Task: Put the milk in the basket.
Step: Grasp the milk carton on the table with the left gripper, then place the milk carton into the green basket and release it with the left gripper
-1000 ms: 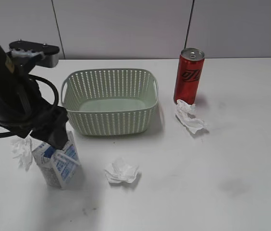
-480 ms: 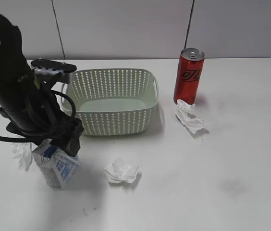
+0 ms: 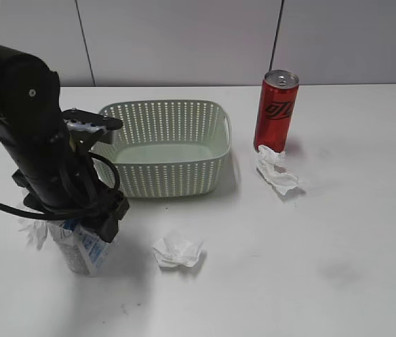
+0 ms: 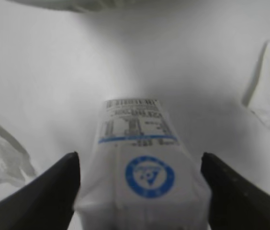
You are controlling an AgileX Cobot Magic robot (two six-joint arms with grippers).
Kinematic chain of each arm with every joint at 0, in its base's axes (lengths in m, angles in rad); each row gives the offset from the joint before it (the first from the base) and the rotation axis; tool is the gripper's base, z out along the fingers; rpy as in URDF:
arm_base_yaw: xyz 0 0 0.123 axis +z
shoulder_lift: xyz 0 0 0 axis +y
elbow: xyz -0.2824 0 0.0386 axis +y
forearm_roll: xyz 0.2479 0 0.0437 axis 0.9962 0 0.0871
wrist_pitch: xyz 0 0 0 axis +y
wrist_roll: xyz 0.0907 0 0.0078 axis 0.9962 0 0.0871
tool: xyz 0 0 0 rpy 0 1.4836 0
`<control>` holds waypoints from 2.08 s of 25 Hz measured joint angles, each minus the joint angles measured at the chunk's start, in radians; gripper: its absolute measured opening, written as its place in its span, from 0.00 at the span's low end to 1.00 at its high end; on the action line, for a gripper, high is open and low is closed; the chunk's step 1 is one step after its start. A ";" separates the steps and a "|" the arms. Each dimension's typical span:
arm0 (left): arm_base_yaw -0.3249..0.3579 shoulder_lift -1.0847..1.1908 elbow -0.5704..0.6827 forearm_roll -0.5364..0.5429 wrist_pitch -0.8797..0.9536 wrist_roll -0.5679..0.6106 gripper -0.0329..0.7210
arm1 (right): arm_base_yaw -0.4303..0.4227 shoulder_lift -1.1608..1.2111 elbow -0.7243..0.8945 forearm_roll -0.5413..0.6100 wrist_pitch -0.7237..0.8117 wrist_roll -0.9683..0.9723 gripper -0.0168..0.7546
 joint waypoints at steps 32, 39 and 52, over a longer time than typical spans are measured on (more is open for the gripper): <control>0.000 -0.016 -0.375 -0.005 0.431 0.003 0.47 | 0.000 0.000 0.000 0.000 0.000 0.000 0.78; 0.000 -0.048 -0.539 -0.006 0.441 0.003 0.47 | 0.000 0.000 0.000 0.000 0.000 0.000 0.78; 0.018 0.044 -0.610 0.030 0.378 0.003 0.47 | 0.000 0.000 0.000 0.000 0.000 0.000 0.78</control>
